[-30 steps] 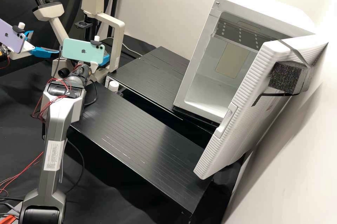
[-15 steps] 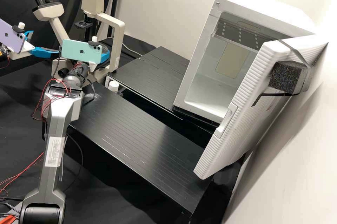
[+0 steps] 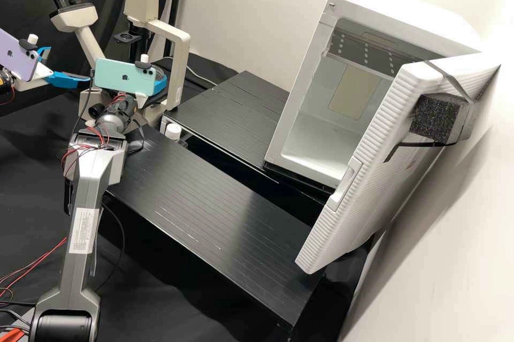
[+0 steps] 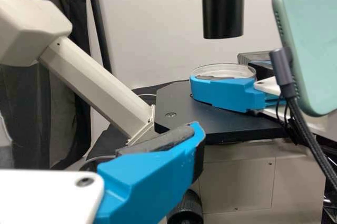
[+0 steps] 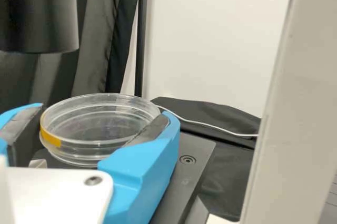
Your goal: Take out the petri dish and place it under the microscope.
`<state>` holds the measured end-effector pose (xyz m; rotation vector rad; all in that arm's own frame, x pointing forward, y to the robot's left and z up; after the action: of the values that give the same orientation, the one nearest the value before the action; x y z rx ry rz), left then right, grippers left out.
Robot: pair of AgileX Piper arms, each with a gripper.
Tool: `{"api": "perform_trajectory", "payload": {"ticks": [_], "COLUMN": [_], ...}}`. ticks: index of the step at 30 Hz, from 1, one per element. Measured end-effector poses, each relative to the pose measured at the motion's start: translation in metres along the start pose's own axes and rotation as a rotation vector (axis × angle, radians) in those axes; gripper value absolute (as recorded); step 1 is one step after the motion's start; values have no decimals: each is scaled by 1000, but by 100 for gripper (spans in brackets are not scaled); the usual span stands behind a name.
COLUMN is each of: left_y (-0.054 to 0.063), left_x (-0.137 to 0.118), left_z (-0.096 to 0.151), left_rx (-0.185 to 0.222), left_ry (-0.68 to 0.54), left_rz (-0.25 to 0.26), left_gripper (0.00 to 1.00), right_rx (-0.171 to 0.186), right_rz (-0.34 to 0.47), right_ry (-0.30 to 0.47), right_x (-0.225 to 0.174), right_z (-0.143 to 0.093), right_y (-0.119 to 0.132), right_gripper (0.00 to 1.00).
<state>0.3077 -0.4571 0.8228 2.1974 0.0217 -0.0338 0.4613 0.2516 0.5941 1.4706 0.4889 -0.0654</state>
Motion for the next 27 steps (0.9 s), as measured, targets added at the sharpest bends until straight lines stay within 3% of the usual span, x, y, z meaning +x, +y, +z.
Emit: {"api": "perform_trajectory", "payload": {"ticks": [9, 15, 20, 27], "left_y": [0, 0, 0, 0], "left_x": [0, 0, 0, 0], "left_z": [0, 0, 0, 0], "left_rx": [0, 0, 0, 0], "left_ry": [0, 0, 0, 0], "left_rz": [0, 0, 0, 0], "left_gripper": [100, 100, 100, 100], "right_rx": [-53, -47, -37, -73], "right_rz": [-17, -45, -39, -4], "right_ry": [26, 57, 111, 213], "right_x": [-4, -18, -43, -109], "right_z": [-2, -4, -8, -4], "right_y": [-1, 0, 10, 27], "right_gripper": [100, 100, 100, 100]}}
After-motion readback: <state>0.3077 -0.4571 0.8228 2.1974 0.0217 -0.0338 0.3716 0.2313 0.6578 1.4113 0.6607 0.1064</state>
